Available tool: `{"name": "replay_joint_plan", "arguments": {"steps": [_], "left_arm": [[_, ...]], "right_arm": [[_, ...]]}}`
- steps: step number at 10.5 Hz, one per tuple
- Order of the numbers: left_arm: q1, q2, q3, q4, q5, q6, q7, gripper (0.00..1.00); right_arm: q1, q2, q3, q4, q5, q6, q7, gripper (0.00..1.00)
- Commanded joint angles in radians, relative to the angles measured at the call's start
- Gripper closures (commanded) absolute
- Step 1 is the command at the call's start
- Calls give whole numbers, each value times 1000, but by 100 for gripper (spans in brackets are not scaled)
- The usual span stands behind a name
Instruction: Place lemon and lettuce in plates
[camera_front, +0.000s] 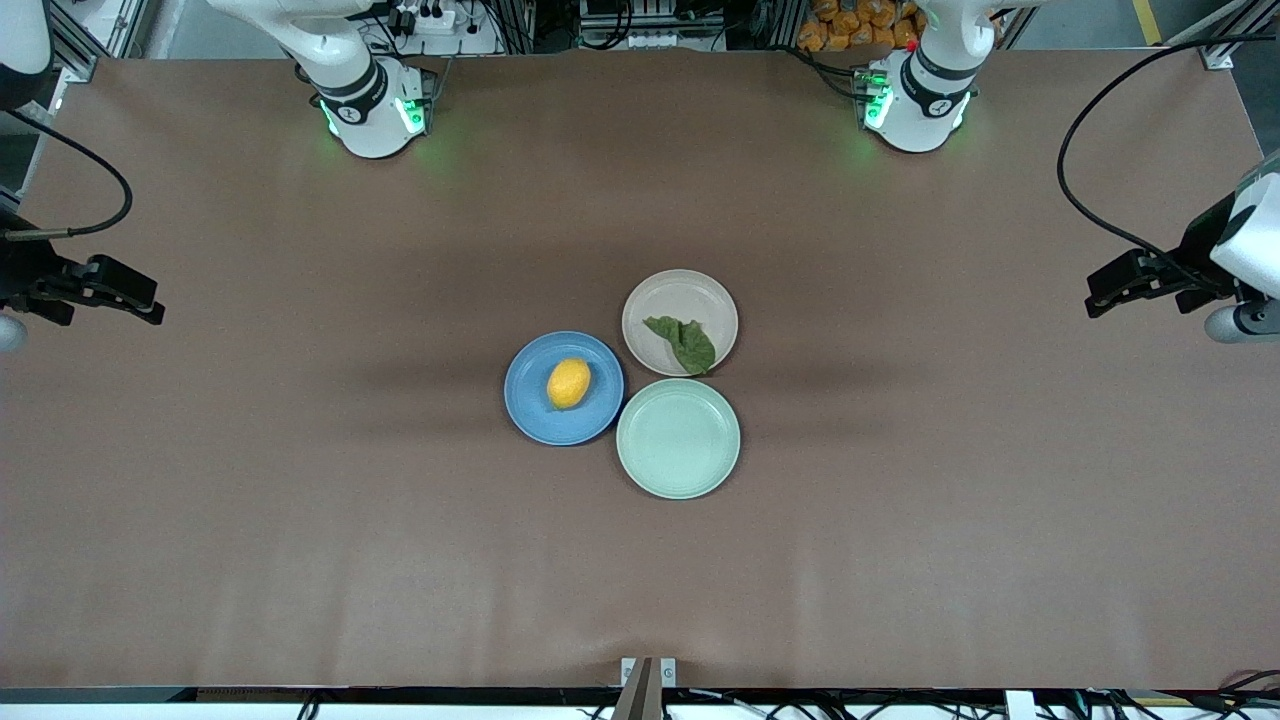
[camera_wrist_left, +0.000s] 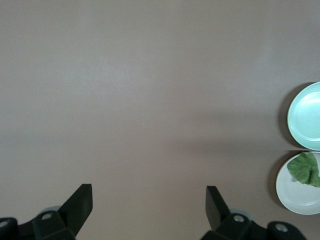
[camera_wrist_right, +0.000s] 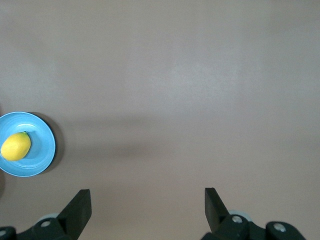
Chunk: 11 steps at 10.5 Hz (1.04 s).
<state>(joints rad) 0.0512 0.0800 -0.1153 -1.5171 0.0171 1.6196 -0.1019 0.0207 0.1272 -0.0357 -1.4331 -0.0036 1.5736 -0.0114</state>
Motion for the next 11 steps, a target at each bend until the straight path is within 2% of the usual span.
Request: {"name": "replay_joint_plan", "arguments": {"steps": [1,5,11], "left_arm": [[-1,-28,6,-3,-29,-38,28,0],[1,-49,6,-6,-66,-40,19,0],[4,-46,8,-3,-51,-40,24,0]], "right_arm": [[2,-26,7,-13,14,-14,16,0],[4,-15,5,-32,14,3,16,0],[13,-41,-10,-32,13,-3,14,0]]}}
